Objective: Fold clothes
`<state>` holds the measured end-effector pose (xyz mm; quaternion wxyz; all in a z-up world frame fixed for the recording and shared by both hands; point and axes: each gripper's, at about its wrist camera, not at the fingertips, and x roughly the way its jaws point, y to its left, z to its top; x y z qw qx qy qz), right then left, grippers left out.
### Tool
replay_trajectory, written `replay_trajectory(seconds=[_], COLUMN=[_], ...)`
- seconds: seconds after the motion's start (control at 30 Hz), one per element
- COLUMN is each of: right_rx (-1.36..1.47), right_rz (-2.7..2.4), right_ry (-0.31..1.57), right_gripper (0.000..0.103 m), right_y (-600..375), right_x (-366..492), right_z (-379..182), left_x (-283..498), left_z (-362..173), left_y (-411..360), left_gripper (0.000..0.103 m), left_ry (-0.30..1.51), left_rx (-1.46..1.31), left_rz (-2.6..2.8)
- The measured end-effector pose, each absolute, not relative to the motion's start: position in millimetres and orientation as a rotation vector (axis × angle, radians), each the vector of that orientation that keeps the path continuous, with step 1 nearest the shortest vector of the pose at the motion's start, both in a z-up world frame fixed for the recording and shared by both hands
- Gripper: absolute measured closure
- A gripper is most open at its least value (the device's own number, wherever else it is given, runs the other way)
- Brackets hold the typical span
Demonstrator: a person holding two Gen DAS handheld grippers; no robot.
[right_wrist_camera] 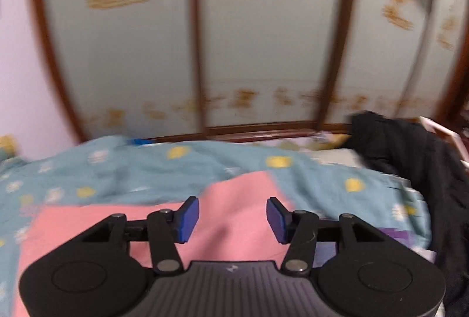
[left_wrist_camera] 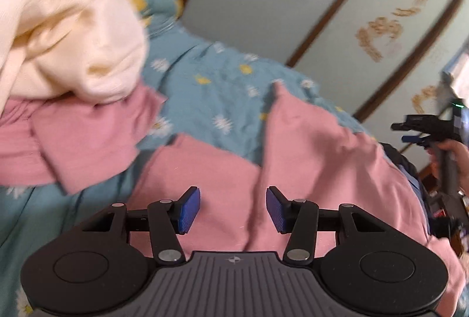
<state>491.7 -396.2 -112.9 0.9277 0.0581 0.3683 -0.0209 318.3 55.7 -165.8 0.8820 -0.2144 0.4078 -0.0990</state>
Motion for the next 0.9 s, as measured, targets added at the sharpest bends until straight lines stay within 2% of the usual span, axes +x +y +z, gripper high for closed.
replay_trajectory(seconds=[0.13, 0.27, 0.4, 0.43, 0.47, 0.53, 0.63, 0.67, 0.7, 0.73, 0.77, 0.9], right_rx=[0.107, 0.111, 0.131, 0.132, 0.131, 0.141, 0.177, 0.160, 0.141, 0.126, 0.102, -0.030], right_rz=[0.191, 0.165, 0.041, 0.010, -0.014, -0.036, 0.036, 0.020, 0.003, 0.003, 0.016, 0.352], right_ry=[0.834, 0.995, 1.048, 1.053, 1.051, 1.020, 0.836, 0.821, 0.836, 0.878, 0.911, 0.855], right_gripper=[0.053, 0.053, 0.058, 0.069, 0.098, 0.098, 0.097, 0.091, 0.075, 0.066, 0.062, 0.063], right_y=[-302, -198, -160, -155, -155, -157, -160, -162, -163, -163, -162, -133], right_x=[519, 571, 598, 603, 605, 607, 602, 603, 606, 608, 602, 521], right_z=[-105, -141, -171, -177, -179, -179, -148, -143, -140, -141, -138, -120], left_x=[313, 310, 312, 313, 315, 318, 319, 320, 320, 320, 319, 311], left_z=[-164, -163, -165, -166, -166, -168, -171, -172, -173, -174, -173, -161], left_y=[54, 68, 84, 89, 93, 100, 110, 111, 112, 113, 115, 131], left_gripper=[0.055, 0.053, 0.053, 0.053, 0.053, 0.053, 0.053, 0.053, 0.053, 0.053, 0.053, 0.053], left_ry=[0.860, 0.840, 0.828, 0.823, 0.821, 0.817, 0.814, 0.816, 0.822, 0.825, 0.825, 0.794], left_rx=[-0.341, -0.378, -0.407, -0.413, -0.426, -0.466, -0.535, -0.544, -0.553, -0.559, -0.574, -0.653], left_rz=[-0.154, -0.132, -0.107, -0.101, -0.090, -0.071, -0.057, -0.055, -0.055, -0.054, -0.052, -0.026])
